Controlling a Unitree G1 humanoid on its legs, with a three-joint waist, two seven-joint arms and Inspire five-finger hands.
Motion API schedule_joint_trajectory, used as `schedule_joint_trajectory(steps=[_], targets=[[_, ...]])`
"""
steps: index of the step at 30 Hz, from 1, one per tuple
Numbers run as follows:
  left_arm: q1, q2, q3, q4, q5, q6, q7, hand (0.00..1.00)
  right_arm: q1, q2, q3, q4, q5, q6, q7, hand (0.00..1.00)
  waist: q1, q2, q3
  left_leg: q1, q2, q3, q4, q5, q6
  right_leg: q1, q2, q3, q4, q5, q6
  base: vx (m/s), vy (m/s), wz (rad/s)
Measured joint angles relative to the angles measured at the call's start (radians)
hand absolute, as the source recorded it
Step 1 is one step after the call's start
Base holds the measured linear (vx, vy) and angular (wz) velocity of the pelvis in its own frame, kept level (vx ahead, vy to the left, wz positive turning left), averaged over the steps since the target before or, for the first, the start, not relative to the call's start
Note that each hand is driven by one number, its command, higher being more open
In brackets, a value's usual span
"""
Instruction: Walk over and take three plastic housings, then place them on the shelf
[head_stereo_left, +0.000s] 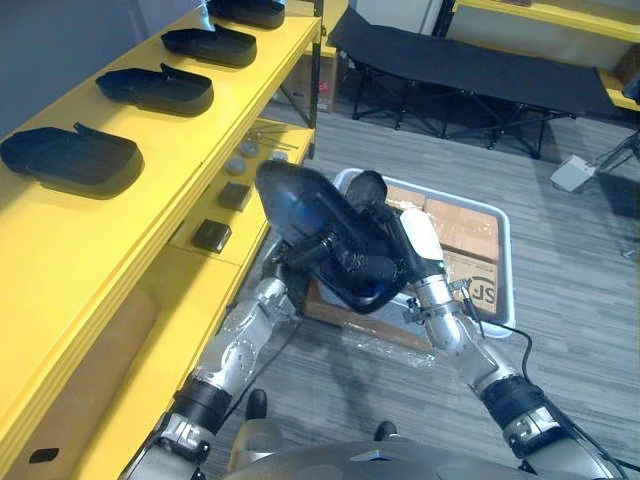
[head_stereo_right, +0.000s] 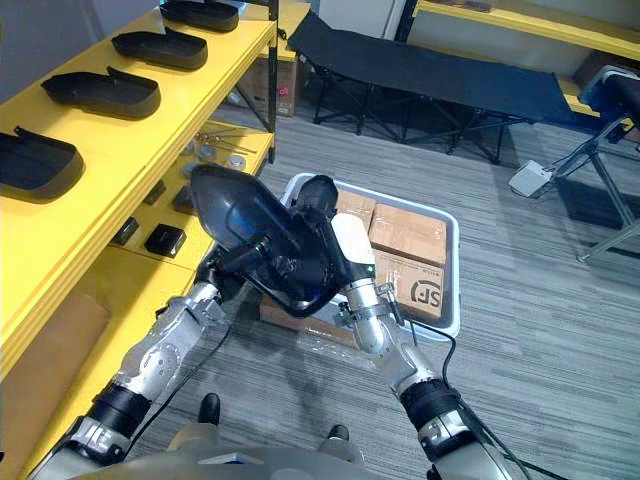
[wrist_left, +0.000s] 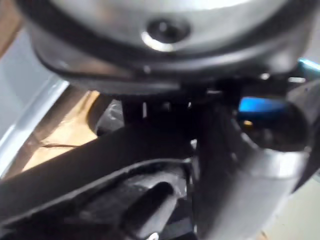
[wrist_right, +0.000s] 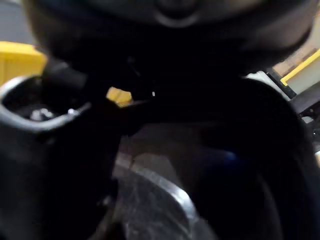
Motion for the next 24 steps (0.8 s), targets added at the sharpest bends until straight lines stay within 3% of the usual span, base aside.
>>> schedule_joint_trajectory(steps=[6,10,14,19,24], targets=[[0.195,-0.011,0.134,-0.095,0.286,-0.112,0.063,0.00,0.126,0.064,-0.147,-0.190,0.125,-0.093,-0.087,1.00,-0.009,0.016,-0.014,0.014,0.001,0.012,0.000,-0.019,0.001,-0.003,0.000,0.010,0.003,-0.011,-0.016,-0.01,-0.002,-0.06],[0.323,-0.028,0.188,-0.124,0.489,-0.158,0.137,0.00,0.212,0.067,-0.241,-0.204,0.151,-0.060,-0.138,1.00,-0.008,0.035,-0.028,0.014,0.001,0.012,0.000,-0.022,-0.001,-0.005,0.000,0.010,0.003,-0.016,-0.020,0.00,0.000,0.00],[0.400,-0.039,0.191,-0.153,0.623,-0.181,0.182,0.00,0.327,0.086,-0.297,-0.199,0.240,-0.014,-0.130,1.00,-0.009,0.045,-0.033,0.013,0.001,0.015,0.000,-0.024,-0.004,-0.009,0.000,0.010,0.003,-0.018,-0.021,0.00,-0.001,-0.01],[0.481,-0.066,0.221,-0.204,0.638,-0.230,0.206,0.00,0.454,0.137,-0.360,-0.196,0.393,0.022,-0.006,1.00,-0.033,0.049,-0.038,0.014,0.003,0.030,0.000,-0.029,-0.004,-0.018,0.000,0.023,0.004,-0.019,-0.023,0.01,-0.004,-0.09],[0.488,-0.084,0.232,-0.236,0.564,-0.276,0.204,0.00,0.543,0.157,-0.347,-0.122,0.590,0.119,0.211,1.00,-0.038,0.054,-0.053,0.026,0.005,0.045,0.000,-0.036,-0.004,-0.018,0.000,0.038,0.007,-0.023,-0.023,0.00,-0.004,-0.08]])
